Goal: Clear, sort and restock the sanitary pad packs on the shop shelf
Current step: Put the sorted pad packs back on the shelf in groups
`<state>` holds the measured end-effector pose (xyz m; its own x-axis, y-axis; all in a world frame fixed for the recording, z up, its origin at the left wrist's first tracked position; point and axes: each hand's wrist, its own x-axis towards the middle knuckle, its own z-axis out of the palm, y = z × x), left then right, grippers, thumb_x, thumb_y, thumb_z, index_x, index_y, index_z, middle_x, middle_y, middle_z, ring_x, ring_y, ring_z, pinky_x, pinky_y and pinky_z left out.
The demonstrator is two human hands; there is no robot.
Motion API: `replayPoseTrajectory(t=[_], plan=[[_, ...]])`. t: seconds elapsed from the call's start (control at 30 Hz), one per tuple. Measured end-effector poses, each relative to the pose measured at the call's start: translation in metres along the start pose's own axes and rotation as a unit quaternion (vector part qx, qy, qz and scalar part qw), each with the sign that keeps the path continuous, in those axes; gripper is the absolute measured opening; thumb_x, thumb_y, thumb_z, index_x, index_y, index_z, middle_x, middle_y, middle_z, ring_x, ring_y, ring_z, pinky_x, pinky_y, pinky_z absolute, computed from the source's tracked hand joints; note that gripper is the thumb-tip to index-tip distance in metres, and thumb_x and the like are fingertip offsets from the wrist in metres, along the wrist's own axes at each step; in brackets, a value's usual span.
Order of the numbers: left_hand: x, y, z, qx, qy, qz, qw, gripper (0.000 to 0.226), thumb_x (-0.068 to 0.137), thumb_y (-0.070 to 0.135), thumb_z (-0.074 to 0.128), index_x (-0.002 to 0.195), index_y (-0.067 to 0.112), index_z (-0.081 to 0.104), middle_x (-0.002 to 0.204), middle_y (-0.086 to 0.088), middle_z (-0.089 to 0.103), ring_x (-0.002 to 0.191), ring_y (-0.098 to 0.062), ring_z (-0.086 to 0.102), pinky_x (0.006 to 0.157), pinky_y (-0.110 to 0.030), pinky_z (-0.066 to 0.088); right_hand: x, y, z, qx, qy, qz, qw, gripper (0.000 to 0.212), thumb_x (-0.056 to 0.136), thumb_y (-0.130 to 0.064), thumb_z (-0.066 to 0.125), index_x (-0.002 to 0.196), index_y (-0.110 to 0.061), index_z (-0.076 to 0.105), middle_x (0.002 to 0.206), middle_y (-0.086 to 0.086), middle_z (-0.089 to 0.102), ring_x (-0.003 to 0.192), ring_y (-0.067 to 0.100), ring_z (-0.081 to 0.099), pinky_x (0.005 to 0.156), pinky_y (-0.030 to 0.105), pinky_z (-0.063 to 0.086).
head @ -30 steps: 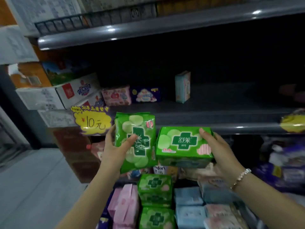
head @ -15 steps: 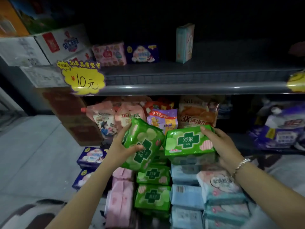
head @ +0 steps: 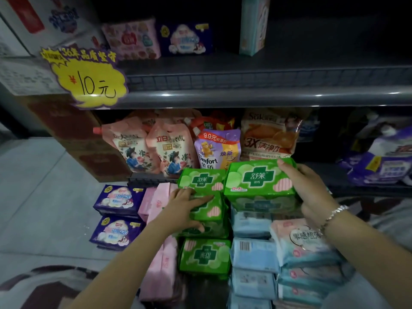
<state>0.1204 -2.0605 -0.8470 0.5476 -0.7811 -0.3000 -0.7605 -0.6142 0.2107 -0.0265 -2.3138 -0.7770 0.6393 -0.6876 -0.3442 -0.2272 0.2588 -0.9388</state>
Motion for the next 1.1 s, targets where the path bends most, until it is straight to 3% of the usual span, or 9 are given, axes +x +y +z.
replayPoseTrajectory(t=[0.1,0.27,0.47,0.57,0.7,0.8,0.93,1.03,1.1], plan=[[0.010,0.005,0.007,0.037,-0.011,0.025,0.999,0.088,0.075,0.060,0.068,0.146,0.053,0.016,0.142,-0.007,0.028,0.136,-0.024,0.017,0.115,-0.036,0.002,0.003,0.004,-0.003,-0.004,0.007,0.003,1.000,0.030,0.078,-0.044,0.075,0.096,-0.022,0.066,0.103,0.005,0.072,0.101,0.026,0.067,0.094,0.047,0.052],[0.023,0.010,0.013,0.056,-0.006,0.039,0.998,0.092,0.076,0.061,0.067,0.149,0.046,0.013,0.147,-0.008,0.023,0.140,-0.025,0.013,0.116,-0.040,-0.006,0.002,0.006,-0.004,0.008,0.013,0.008,1.000,0.022,0.082,-0.038,0.073,0.093,-0.021,0.065,0.093,0.004,0.074,0.091,0.024,0.070,0.085,0.043,0.055],[0.016,0.006,0.016,-0.021,0.032,0.020,0.999,0.098,0.073,0.059,0.071,0.152,0.035,0.019,0.145,-0.004,0.029,0.138,-0.024,0.019,0.117,-0.038,0.007,-0.002,0.013,0.001,0.019,-0.007,0.035,0.999,0.029,0.083,-0.037,0.073,0.101,-0.016,0.065,0.089,0.007,0.075,0.077,0.022,0.072,0.067,0.036,0.057],[0.004,0.005,0.012,-0.151,0.058,-0.012,0.987,0.089,0.073,0.053,0.075,0.148,0.034,0.032,0.146,-0.004,0.031,0.138,-0.023,0.025,0.118,-0.042,0.019,-0.006,0.016,0.006,0.029,-0.023,0.038,0.999,0.033,0.083,-0.037,0.072,0.107,-0.016,0.065,0.090,0.007,0.075,0.078,0.022,0.073,0.065,0.034,0.056],[-0.022,0.009,-0.006,-0.398,0.070,-0.063,0.913,0.066,0.078,0.038,0.074,0.137,0.032,0.045,0.140,0.001,0.046,0.127,-0.011,0.045,0.110,-0.034,0.036,-0.016,0.018,0.016,0.047,-0.051,0.034,0.997,0.022,0.086,-0.035,0.068,0.101,-0.019,0.064,0.085,0.004,0.076,0.069,0.016,0.073,0.056,0.030,0.057],[-0.044,0.018,-0.015,-0.538,0.029,-0.099,0.836,0.058,0.086,0.039,0.063,0.139,0.023,0.045,0.136,0.001,0.053,0.121,-0.015,0.054,0.098,-0.029,0.045,-0.027,0.024,0.028,0.043,-0.090,0.050,0.994,0.028,0.087,-0.040,0.065,0.107,-0.020,0.064,0.091,0.006,0.076,0.079,0.020,0.073,0.064,0.034,0.058],[-0.067,0.016,-0.014,-0.728,-0.059,-0.173,0.660,0.072,0.075,0.053,0.068,0.130,0.010,0.053,0.128,-0.018,0.059,0.112,-0.032,0.060,0.096,-0.052,0.049,-0.036,0.039,0.045,0.023,-0.138,0.093,0.986,0.046,0.080,-0.051,0.064,0.113,-0.019,0.064,0.099,0.008,0.075,0.099,0.028,0.069,0.085,0.045,0.055],[-0.085,0.008,-0.020,-0.755,-0.092,-0.210,0.615,0.067,0.082,0.066,0.051,0.125,0.015,0.056,0.127,-0.020,0.060,0.116,-0.036,0.058,0.093,-0.055,0.049,-0.044,0.053,0.058,-0.027,-0.183,0.103,0.977,0.047,0.086,-0.052,0.061,0.116,-0.016,0.061,0.101,0.005,0.074,0.097,0.021,0.070,0.075,0.034,0.054],[-0.096,0.004,-0.019,-0.744,-0.103,-0.232,0.618,0.069,0.077,0.067,0.040,0.125,0.020,0.056,0.126,-0.016,0.062,0.115,-0.033,0.059,0.090,-0.055,0.050,-0.051,0.062,0.065,-0.073,-0.208,0.115,0.969,0.066,0.073,-0.068,0.065,0.119,-0.022,0.059,0.106,0.000,0.074,0.103,0.020,0.068,0.090,0.041,0.052]])
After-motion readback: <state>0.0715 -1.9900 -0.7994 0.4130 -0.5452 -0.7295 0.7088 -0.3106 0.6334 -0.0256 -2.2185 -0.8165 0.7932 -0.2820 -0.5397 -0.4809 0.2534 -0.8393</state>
